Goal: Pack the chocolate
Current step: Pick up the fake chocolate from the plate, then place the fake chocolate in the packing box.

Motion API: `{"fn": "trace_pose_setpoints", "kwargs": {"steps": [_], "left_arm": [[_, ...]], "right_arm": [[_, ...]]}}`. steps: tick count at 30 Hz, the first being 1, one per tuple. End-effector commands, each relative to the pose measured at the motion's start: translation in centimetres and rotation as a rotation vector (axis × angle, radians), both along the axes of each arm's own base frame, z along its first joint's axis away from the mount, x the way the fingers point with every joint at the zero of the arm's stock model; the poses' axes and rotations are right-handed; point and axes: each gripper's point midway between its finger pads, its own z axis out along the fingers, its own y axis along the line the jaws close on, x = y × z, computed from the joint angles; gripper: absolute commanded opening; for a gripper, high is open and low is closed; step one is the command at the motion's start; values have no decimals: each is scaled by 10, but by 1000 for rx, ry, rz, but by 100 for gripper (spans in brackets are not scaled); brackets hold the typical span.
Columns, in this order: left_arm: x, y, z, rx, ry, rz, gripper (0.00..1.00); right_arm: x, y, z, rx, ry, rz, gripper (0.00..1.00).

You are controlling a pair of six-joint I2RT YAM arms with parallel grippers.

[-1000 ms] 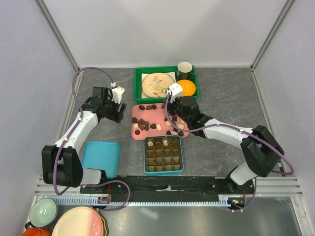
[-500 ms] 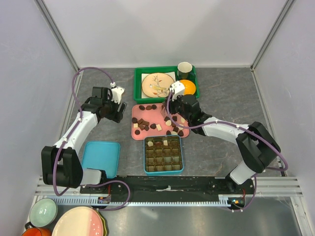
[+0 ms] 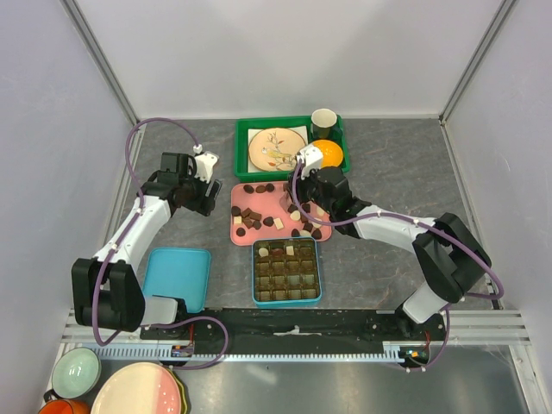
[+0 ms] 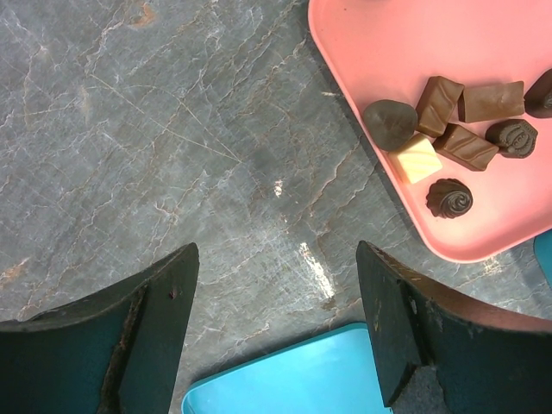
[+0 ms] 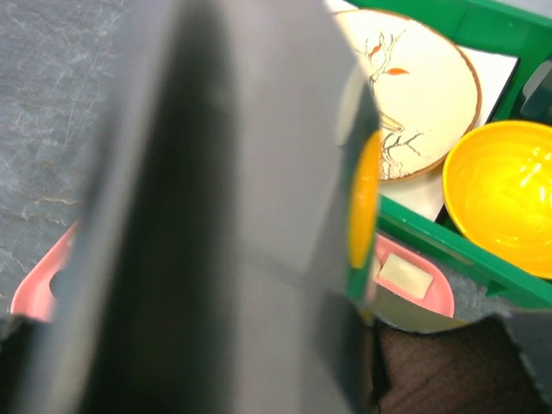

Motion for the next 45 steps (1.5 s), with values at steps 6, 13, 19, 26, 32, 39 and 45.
{"fn": "trace_pose_setpoints", "kwargs": {"steps": [6,13,19,26,32,39,45], "left_arm": [[2,1,14,2,-47,-24,81],[2,2,13,9,-44,-27,81],[0,3,11,17,-40,-27,81],[-1,4,13,20,-49,-29,81],[-1,6,11,31,-46,-26,81],[-3,2,11,18,-46,-45,81],[-2,4,6,24,-33,-33,80]], "right_arm": [[-10,-9,-1,-4,8,0,53],[-9,-7,-3,14,22,3,41],[-2,-2,27,51,-38,17,32],[-4,-5,98,83,-160,31,27],[-42,-17,111,70,-119,105,27],[-97,-44,94,64,-18,155,30],[-131,-48,85,86,47,220,31]]}}
